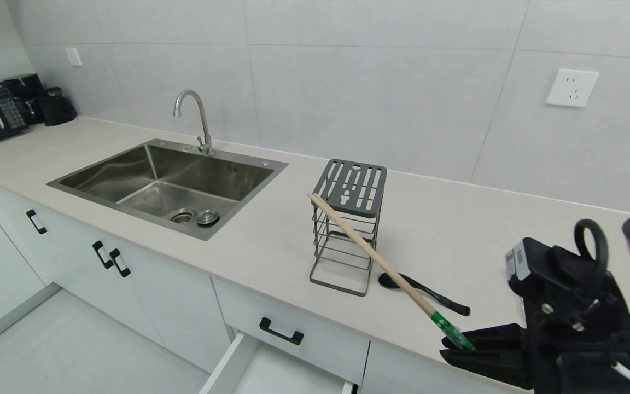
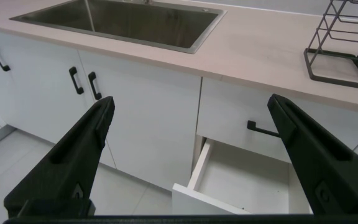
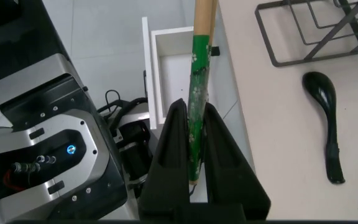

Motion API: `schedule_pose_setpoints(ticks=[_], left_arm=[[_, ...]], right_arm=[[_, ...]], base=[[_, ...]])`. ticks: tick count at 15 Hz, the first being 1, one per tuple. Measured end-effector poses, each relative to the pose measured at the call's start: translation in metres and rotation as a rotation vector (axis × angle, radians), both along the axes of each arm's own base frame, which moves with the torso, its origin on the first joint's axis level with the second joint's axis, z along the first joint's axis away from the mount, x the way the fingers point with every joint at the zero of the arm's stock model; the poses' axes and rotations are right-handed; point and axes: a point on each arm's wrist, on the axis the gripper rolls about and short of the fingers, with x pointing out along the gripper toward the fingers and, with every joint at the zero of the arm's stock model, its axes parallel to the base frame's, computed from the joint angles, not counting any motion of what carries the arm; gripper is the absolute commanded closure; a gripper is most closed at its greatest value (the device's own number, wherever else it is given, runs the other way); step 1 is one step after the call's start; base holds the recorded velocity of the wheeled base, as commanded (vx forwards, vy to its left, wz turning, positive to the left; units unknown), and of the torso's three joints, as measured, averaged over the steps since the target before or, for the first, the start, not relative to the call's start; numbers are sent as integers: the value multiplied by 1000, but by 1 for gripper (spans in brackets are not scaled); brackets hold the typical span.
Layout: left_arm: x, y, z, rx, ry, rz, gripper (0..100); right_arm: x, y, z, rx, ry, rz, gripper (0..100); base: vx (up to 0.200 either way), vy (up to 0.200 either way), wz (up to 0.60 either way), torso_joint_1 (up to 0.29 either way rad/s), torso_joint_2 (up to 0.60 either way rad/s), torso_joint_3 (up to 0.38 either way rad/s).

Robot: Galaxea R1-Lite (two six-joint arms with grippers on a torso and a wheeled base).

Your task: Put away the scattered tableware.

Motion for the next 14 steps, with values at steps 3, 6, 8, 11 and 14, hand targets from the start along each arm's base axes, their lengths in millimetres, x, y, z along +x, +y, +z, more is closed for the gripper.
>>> schedule_pose_setpoints(ticks=[3,6,8,11,14], left_arm=[[0,0,0,1,0,0,0],[0,0,0,1,0,0,0],[0,0,0,1,1,0,0],[0,0,0,1,1,0,0],[0,0,0,1,-2,0,0]], right_arm=[[12,17,1,-11,11,20,100],[24,33,0,-22,22,35,100],[28,43,-2,-39,40,50,100],[37,64,1,-70,70,83,100],[50,89,5,-74,72,109,100]], base=[[0,0,0,-88,171,81],[0,0,0,-67,131,64],[0,0,0,-141,283,142],[0,0,0,-144,292,147],[0,0,0,-80,155,82]])
